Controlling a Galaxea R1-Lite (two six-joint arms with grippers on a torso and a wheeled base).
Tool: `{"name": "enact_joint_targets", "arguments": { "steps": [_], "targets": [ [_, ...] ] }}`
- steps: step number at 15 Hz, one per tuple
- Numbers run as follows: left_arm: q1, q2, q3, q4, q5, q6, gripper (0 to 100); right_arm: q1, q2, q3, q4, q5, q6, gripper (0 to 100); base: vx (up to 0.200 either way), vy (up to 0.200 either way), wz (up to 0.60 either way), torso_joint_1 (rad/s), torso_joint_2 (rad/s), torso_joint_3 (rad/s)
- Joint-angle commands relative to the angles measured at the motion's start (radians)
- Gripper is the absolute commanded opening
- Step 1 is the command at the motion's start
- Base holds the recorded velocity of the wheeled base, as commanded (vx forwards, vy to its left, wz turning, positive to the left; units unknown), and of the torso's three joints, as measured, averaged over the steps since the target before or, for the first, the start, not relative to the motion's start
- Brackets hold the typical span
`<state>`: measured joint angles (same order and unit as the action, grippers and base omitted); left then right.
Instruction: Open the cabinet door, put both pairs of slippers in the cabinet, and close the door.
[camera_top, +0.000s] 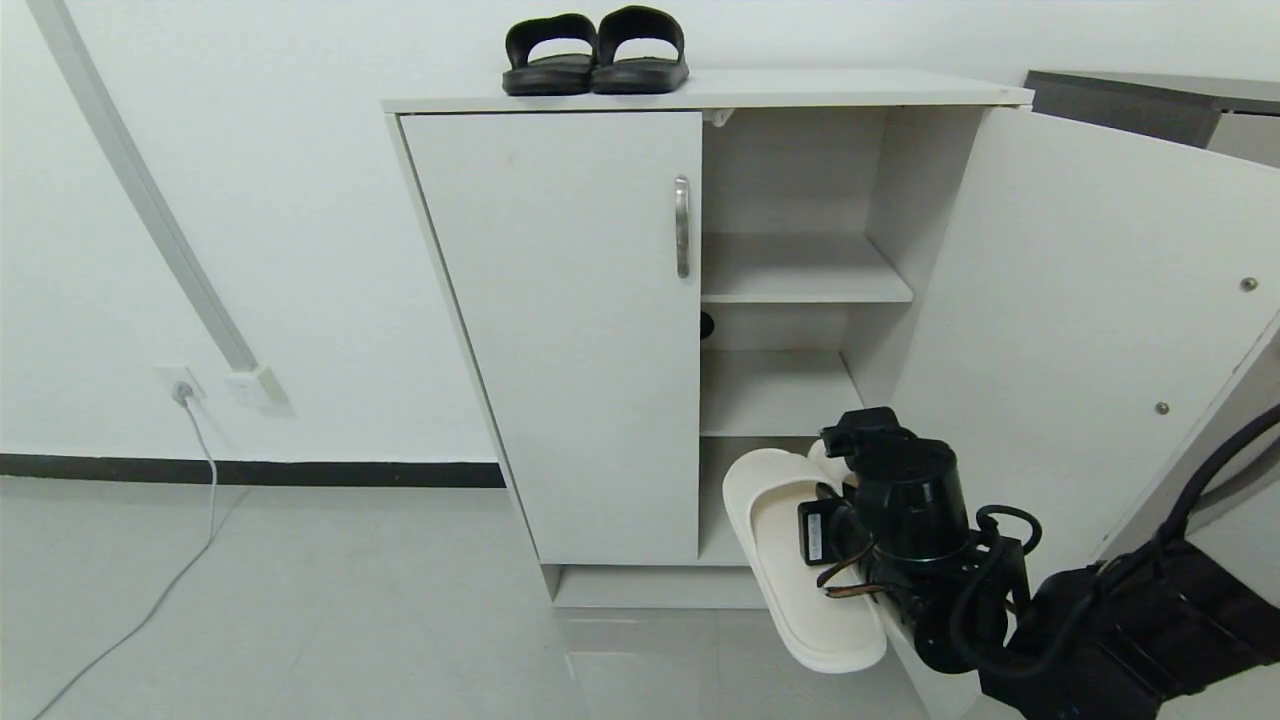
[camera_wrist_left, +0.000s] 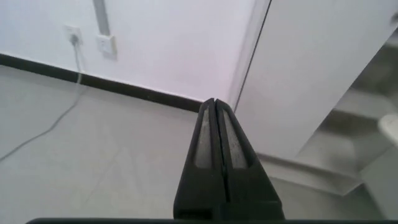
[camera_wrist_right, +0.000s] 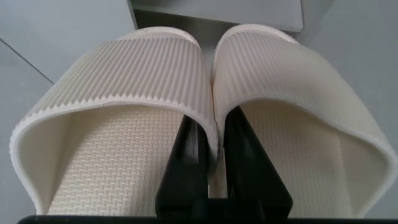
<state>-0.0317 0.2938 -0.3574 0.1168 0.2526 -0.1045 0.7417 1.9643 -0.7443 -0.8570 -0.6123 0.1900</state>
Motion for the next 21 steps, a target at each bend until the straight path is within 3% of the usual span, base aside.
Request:
{"name": "enact_joint_targets", "arguments": {
  "steps": [1, 4, 6, 10, 11, 13, 18, 21],
  "targets": [
    [0.033, -0.294, 0.218, 0.023, -0.041, 0.039, 0, 0.001, 0.002, 0.008, -0.002, -0.001, 0.002, 0, 0.0, 0.0, 0.0, 0.0, 0.0, 0.0],
    [0.033, -0.294, 0.336, -0.132, -0.199, 0.039, 0, 0.008, 0.002, 0.011, -0.002, -0.001, 0.005, 0, 0.0, 0.0, 0.0, 0.0, 0.0, 0.0],
    [0.032, -0.292, 0.354, -0.109, -0.265, 0.052, 0, 0.011, 0.004, 0.008, -0.019, 0.002, 0.003, 0, 0.0, 0.0, 0.0, 0.0, 0.0, 0.0],
    [0.032, -0.294, 0.356, -0.118, -0.257, 0.028, 0, 0.016, 0.065, -0.109, -0.046, -0.003, 0.0, 0, 0.0, 0.0, 0.0, 0.0, 0.0, 0.0],
    [0.033, -0.294, 0.356, -0.118, -0.242, 0.011, 0, 0.001, 0.13, -0.196, -0.043, -0.056, 0.005, 0, 0.0, 0.0, 0.0, 0.0, 0.0, 0.0],
    [0.033, -0.294, 0.356, -0.118, -0.237, 0.009, 0, -0.022, 0.183, -0.268, -0.043, -0.145, 0.005, 0, 0.0, 0.0, 0.0, 0.0, 0.0, 0.0],
    [0.033, -0.294, 0.356, -0.12, -0.237, 0.009, 0, -0.024, 0.2, -0.274, -0.043, -0.165, 0.006, 0, 0.0, -0.16, 0.0, 0.001, 0.0, 0.003],
    [0.033, -0.294, 0.356, -0.12, -0.237, 0.009, 0, -0.016, 0.209, -0.273, -0.045, -0.165, 0.006, 0, 0.0, 0.0, 0.0, 0.0, 0.0, 0.0]
  ]
}}
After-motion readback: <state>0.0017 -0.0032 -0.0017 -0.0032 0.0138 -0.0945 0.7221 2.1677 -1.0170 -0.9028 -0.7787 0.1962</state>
